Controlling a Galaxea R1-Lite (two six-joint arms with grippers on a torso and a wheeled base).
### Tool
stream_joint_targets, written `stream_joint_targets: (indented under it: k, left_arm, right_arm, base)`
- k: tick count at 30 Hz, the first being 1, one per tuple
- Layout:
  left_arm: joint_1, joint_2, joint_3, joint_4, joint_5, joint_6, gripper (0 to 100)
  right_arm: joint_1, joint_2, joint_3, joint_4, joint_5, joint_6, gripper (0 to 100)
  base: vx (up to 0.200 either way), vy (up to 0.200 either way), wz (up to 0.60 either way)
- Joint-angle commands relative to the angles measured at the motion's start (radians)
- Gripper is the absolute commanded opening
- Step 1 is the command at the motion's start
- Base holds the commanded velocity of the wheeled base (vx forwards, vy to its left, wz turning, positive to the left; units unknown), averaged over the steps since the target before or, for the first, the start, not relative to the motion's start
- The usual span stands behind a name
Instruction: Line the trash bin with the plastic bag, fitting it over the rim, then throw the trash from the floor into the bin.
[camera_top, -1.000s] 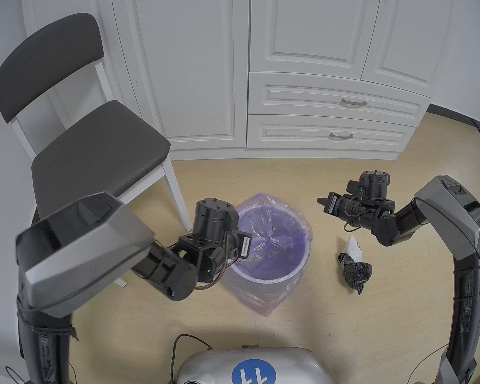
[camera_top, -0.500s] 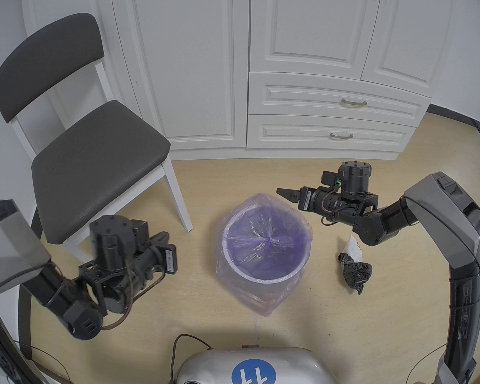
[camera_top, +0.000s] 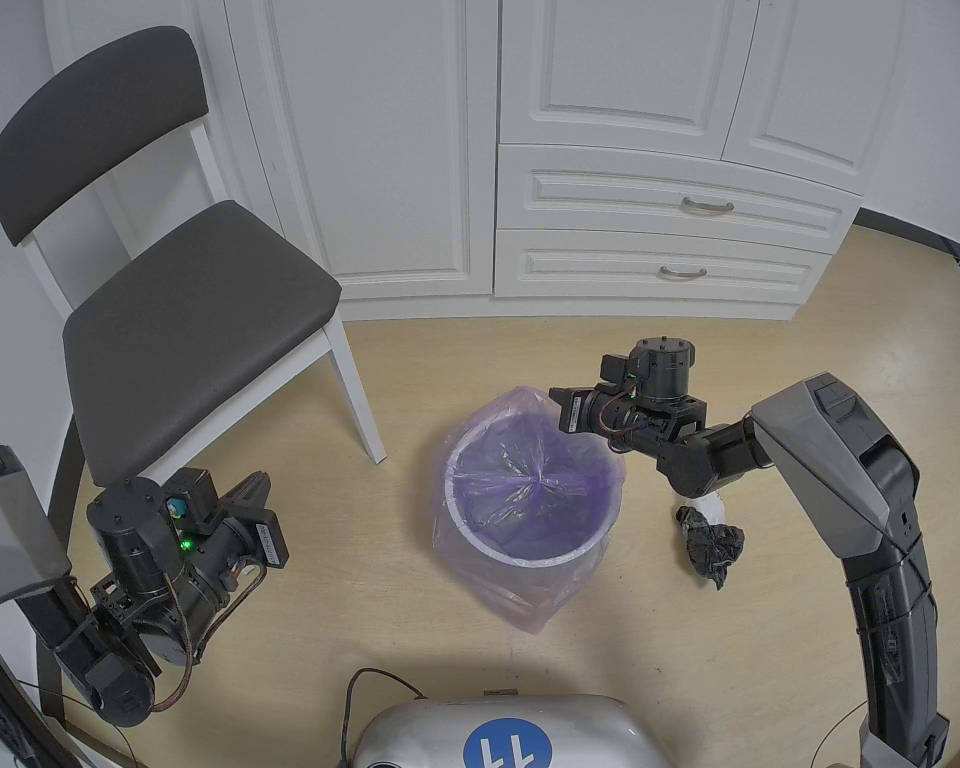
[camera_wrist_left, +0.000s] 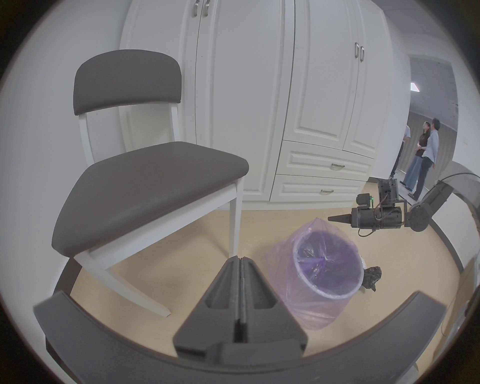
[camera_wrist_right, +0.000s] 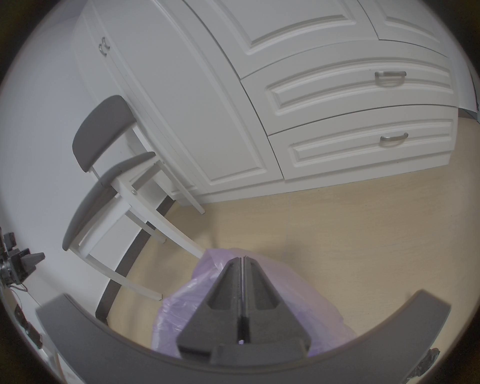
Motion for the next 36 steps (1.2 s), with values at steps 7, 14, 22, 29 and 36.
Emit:
stream_joint_targets:
  k: [7, 14, 22, 29, 36]
  left_arm:
    - [0.009, 0.012, 0.040, -0.002, 0.001, -0.006, 0]
    - [0.017, 0.005, 0.040, -0.002, 0.001, -0.001, 0]
    - [0.025, 0.002, 0.040, -0.002, 0.001, -0.001, 0]
    - [0.028, 0.003, 0.040, -0.002, 0.001, -0.001, 0]
    - [0.039, 0.005, 0.038, -0.002, -0.001, -0.003, 0]
  right_arm:
    - [-0.003, -0.020, 0.034, -0.030, 0.002, 0.009, 0]
    - [-0.009, 0.002, 0.045, -0.069, 0.002, 0.000, 100]
    - [-0.012, 0.078, -0.026, -0.061, -0.002, -0.003, 100]
    - [-0.035, 0.152, -0.167, 0.006, -0.045, -0.002, 100]
    - [-0.060, 0.242, -0.312, 0.131, -0.099, 0.011, 100]
  base:
    - [0.000, 0.000, 0.00]
    - [0.000, 0.000, 0.00]
    - [0.000, 0.000, 0.00]
    - [0.000, 0.000, 0.00]
    - [0.000, 0.000, 0.00]
